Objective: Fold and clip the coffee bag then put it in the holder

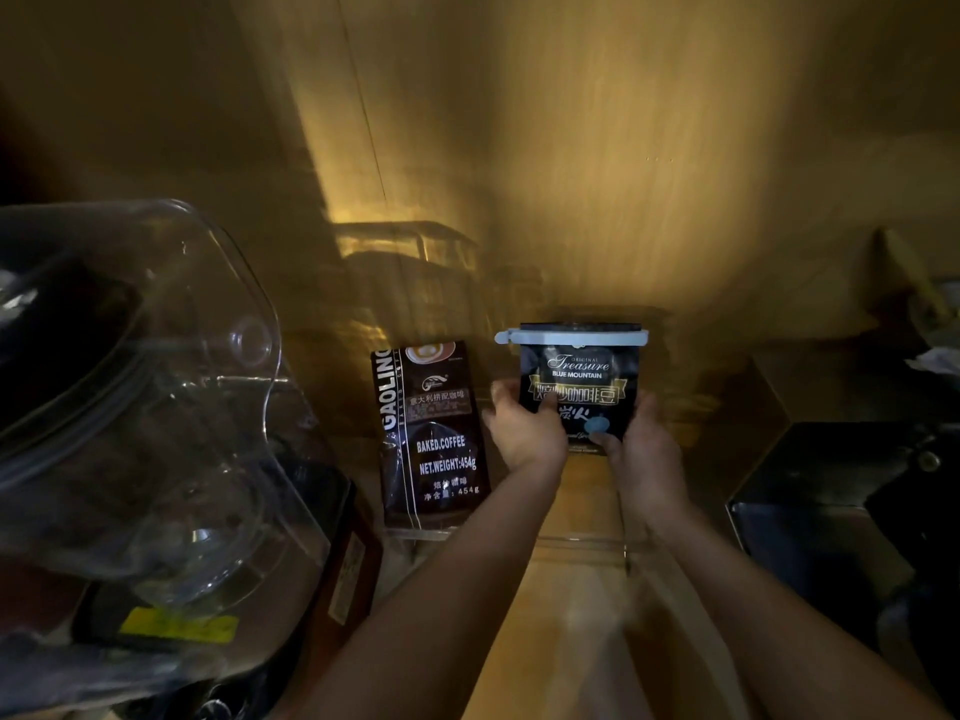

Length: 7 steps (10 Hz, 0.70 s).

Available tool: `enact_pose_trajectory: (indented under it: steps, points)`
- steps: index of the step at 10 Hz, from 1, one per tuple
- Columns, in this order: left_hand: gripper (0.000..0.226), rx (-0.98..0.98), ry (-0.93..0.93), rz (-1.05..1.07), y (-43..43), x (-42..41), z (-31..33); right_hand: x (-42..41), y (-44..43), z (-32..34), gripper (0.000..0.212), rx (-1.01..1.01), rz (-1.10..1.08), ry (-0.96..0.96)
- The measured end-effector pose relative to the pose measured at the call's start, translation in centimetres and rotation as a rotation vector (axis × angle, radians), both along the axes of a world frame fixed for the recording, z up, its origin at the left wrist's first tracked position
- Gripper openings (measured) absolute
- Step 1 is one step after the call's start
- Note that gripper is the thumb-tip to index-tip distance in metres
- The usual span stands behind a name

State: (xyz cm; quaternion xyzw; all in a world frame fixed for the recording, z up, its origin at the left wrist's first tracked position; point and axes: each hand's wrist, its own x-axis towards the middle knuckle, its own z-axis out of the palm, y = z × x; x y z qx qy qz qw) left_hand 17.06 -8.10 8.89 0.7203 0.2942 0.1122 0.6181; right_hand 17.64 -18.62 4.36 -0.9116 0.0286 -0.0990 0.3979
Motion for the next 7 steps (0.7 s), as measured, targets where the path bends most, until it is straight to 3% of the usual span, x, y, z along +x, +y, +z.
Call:
enact_pose_trajectory:
  steps: [3, 5, 7]
  points:
    - [0.034, 0.093, 0.035, -0.024, 0.3, 2.7, 0.1, 3.0, 0.2, 0.0, 0.044, 0.041, -0.022, 0.038]
    - [0.056, 0.017, 0.136, -0.080, 1.0, 2.7, 0.4, 2.5, 0.1, 0.7, 0.035, -0.126, -0.090, 0.087]
    - [0.044, 0.133, 0.003, -0.120, 1.4, 0.6, 2.5, 1.3, -0.4, 5.0, 0.014, -0.036, -0.047, -0.009]
